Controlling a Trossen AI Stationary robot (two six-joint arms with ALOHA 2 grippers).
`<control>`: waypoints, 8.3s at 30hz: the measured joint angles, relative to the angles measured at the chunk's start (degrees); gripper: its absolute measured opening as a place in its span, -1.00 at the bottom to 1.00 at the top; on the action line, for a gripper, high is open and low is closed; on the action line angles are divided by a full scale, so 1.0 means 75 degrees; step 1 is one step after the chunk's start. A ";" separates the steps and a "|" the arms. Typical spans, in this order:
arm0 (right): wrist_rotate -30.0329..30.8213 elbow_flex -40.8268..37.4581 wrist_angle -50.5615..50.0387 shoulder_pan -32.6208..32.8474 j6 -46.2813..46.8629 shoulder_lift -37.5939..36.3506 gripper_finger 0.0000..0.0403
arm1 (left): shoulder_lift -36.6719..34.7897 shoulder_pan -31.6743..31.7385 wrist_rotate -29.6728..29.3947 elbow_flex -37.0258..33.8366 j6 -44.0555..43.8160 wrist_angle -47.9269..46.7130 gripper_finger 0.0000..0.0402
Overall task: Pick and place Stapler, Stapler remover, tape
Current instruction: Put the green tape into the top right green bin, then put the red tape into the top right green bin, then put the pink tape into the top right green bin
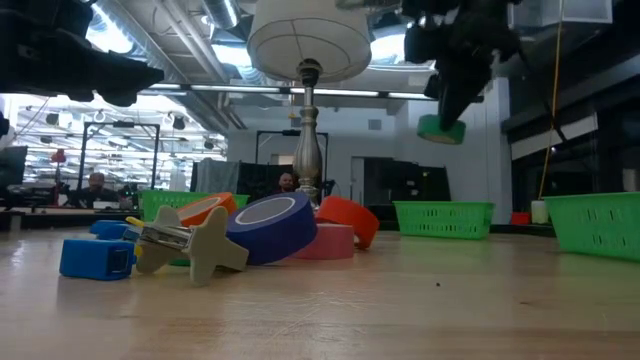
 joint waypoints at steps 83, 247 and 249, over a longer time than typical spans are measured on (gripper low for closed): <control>0.0859 0.0805 0.3122 0.2708 0.0860 0.3069 0.09 | 0.0000 0.0000 -0.0006 -0.0002 0.0000 0.0000 -0.22; 0.0058 0.0361 0.1527 -0.3370 -0.0348 0.2247 0.13 | -0.0003 -0.0001 -0.0008 -0.0001 0.0000 0.0000 -0.22; 0.0058 0.0683 0.1239 -0.3370 -0.0328 0.2247 0.15 | -0.0003 0.0000 -0.0006 -0.0002 0.0000 0.0002 -0.22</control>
